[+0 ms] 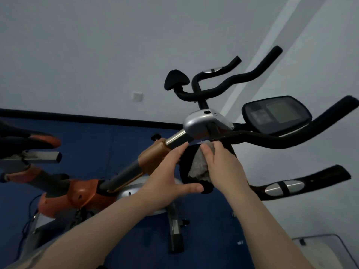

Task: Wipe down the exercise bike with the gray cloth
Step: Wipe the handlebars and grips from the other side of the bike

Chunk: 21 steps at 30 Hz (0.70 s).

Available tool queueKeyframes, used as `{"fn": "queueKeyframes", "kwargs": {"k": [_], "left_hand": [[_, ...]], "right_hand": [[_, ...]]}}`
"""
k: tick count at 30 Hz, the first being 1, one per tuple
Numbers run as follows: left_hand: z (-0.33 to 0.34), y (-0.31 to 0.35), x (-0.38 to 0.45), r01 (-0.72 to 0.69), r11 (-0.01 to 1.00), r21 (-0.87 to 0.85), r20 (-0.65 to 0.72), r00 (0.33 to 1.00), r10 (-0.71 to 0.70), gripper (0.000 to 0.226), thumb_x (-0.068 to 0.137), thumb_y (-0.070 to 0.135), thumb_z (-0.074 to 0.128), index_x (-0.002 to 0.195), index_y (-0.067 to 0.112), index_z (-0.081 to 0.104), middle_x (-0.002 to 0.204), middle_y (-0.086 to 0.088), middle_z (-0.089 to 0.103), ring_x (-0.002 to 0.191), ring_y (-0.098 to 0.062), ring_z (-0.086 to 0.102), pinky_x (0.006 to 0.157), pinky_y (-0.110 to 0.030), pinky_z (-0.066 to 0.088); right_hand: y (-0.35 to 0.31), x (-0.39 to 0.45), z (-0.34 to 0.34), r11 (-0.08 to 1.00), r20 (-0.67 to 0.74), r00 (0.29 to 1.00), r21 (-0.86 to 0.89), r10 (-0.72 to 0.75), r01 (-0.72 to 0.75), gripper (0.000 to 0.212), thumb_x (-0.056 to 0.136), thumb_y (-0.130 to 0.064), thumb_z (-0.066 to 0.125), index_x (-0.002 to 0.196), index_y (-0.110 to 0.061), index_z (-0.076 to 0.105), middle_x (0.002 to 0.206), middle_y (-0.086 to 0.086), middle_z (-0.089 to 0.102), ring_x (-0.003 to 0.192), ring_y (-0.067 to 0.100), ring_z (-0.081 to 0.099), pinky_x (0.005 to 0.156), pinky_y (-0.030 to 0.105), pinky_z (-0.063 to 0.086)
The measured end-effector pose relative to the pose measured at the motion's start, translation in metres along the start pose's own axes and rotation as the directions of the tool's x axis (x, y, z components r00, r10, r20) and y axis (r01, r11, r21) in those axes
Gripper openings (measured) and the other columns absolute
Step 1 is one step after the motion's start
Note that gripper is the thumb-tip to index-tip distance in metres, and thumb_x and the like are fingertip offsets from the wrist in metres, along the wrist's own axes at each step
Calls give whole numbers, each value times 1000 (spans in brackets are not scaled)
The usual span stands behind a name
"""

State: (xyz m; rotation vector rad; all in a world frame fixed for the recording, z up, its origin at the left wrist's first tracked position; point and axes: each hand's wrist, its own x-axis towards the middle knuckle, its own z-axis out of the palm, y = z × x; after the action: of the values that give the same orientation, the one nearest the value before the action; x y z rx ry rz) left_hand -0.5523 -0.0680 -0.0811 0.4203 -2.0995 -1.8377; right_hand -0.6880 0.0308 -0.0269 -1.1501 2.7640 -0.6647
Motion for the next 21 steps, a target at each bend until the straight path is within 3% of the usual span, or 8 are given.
{"fn": "queueKeyframes", "kwargs": {"k": [5,8,11,15,17,21], "left_hand": [[-13,2,17,-92,995,49,166,983,83,113,59,62,85,151,40,23,151,19,36,141,-6,36,112,-46,39],[-21,2,23,-134,985,110,213,971,108,112,55,65,85,146,53,21,147,26,37,138,0,37,111,-42,41],[-37,0,30,-194,960,203,291,948,130,110,53,65,82,141,65,16,141,41,33,136,9,34,110,-37,42],[-51,-3,41,-284,930,233,358,914,189,106,58,62,81,146,57,22,133,49,33,129,17,33,106,-22,41],[-52,-5,43,-300,934,196,357,909,217,103,60,56,83,146,50,29,130,47,39,126,18,38,104,-15,41],[-53,-5,45,-299,949,100,387,890,240,94,69,36,84,147,45,32,129,37,49,123,7,49,102,-33,48]], "right_hand": [[-20,4,3,992,-64,992,-61,106,-110,40,100,-56,19,98,-25,45,83,-7,57,78,16,55,66,36,41],[-16,-11,0,976,-31,976,31,217,-216,35,99,-56,22,97,-28,43,80,-9,54,77,15,54,67,37,42],[-14,-28,1,929,-48,928,1,370,-371,36,99,-56,22,99,-25,41,75,-11,49,71,14,51,64,36,37],[-31,-25,6,867,-130,868,-84,479,-491,46,101,-54,18,110,-19,46,94,2,61,88,25,58,68,37,40],[-39,-28,8,840,-149,832,-22,534,-543,45,101,-54,19,110,-19,45,96,1,59,90,24,58,69,37,42],[-50,-59,15,777,-169,760,186,628,-601,35,100,-52,25,105,-22,41,82,-7,56,72,10,56,57,31,40]]}}
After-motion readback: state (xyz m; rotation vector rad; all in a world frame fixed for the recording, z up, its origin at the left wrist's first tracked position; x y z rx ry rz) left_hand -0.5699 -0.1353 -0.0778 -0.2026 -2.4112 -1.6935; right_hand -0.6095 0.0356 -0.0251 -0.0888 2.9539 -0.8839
